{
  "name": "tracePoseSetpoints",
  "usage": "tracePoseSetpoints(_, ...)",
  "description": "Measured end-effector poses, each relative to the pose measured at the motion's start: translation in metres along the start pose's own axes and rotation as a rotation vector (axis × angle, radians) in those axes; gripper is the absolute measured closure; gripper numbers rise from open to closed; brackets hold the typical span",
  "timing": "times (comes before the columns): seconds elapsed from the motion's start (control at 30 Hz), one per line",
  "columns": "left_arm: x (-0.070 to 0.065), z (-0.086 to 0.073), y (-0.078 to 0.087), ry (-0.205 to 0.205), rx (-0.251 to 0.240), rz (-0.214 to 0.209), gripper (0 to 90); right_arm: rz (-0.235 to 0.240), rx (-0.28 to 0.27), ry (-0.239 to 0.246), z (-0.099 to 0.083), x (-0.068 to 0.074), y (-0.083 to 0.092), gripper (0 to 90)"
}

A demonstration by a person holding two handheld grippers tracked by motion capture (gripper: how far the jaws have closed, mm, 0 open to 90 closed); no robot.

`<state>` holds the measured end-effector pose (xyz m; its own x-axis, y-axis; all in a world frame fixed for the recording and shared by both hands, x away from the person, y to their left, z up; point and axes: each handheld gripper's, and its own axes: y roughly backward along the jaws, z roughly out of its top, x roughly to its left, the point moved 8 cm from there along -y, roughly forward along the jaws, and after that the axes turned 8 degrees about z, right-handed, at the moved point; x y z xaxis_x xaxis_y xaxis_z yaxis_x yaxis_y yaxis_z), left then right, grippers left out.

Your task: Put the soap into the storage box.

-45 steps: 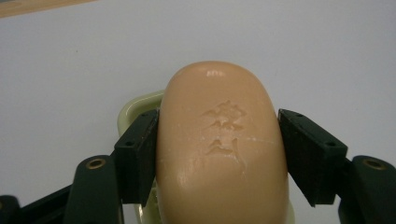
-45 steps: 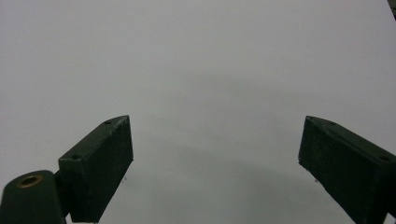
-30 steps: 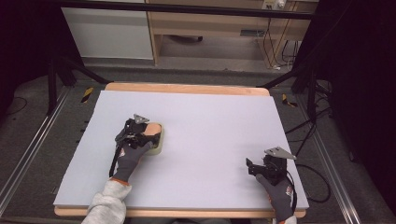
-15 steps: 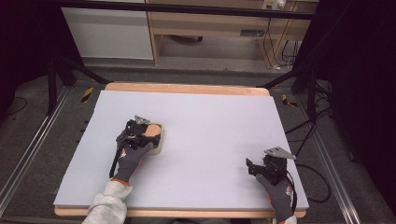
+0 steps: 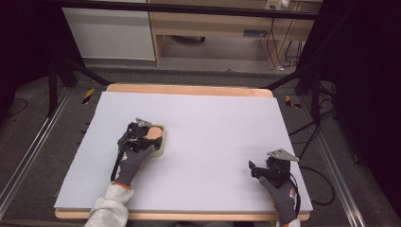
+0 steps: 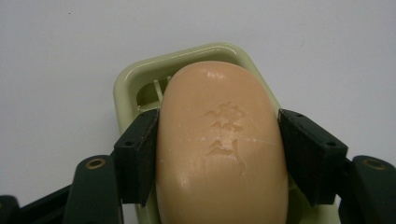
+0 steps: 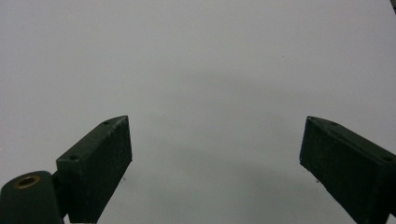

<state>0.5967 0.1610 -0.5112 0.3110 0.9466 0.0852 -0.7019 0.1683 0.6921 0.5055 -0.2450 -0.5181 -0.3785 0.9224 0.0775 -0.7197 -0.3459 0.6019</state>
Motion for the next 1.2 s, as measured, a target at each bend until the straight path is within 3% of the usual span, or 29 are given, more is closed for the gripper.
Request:
tracePoseSetpoints(0.23,0.000,0.000,0.001,-0.004,0.002,0.003,31.2,0.001,0.003,0.002,0.000,0.001,0.000,9.6)
tracePoseSetpoints(0.3,0.000,0.002,0.003,0.005,-0.011,-0.003,26.8,0.000,0.001,0.003,0.000,0.000,0.000,9.6)
tracePoseSetpoints(0.83,-0.001,0.004,0.036,0.017,-0.085,-0.067,23.8,-0.014,0.000,-0.003,0.000,-0.002,0.001,9.0)
tracePoseSetpoints(0.93,0.002,0.000,0.043,0.010,-0.090,-0.067,23.7,-0.026,-0.001,-0.006,0.000,-0.005,0.002,8.3)
tracePoseSetpoints(1.1,0.009,-0.004,0.056,0.033,-0.116,-0.095,23.9,-0.035,-0.003,-0.017,-0.001,-0.010,0.003,7.9)
tracePoseSetpoints(1.2,0.016,-0.010,0.062,0.036,-0.127,-0.086,24.4,-0.039,-0.007,-0.025,0.000,-0.011,0.004,7.8)
